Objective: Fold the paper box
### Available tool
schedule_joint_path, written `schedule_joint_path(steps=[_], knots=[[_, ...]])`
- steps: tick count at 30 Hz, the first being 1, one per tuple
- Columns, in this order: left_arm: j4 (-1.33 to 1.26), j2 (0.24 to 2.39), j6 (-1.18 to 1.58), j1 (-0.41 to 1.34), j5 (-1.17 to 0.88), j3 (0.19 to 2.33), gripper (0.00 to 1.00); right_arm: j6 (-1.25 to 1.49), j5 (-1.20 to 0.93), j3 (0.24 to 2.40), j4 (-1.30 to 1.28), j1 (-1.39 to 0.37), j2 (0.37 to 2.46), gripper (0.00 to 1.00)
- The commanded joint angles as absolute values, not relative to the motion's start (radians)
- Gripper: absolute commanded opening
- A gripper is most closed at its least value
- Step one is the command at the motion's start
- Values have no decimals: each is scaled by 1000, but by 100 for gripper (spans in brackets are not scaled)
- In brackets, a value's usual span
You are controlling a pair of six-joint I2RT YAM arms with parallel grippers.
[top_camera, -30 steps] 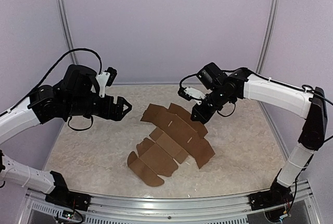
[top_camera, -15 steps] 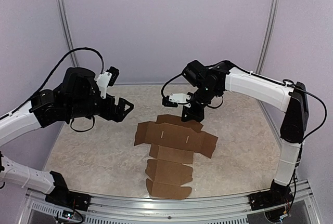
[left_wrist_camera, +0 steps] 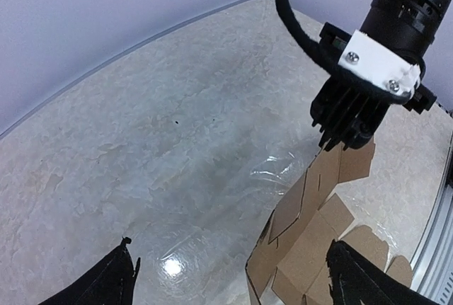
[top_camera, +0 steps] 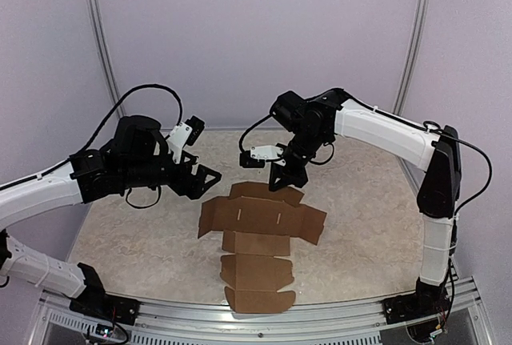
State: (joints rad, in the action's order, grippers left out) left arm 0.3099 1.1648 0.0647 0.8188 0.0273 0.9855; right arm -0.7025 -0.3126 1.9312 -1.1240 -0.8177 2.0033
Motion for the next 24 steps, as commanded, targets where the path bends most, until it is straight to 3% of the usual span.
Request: schedule_joint_path(steps=[1,12,24], knots=[[267,1194,75,815,-40,959,91,-697,-340,1964,-1172,-825,2027,0],[345,1233,256,868,109,915,86,-625,-314,1980,-1151,-826,2035,0],[329,1220,339,873,146,824,69,-610,-309,1985,-1148,-828,2029,0]])
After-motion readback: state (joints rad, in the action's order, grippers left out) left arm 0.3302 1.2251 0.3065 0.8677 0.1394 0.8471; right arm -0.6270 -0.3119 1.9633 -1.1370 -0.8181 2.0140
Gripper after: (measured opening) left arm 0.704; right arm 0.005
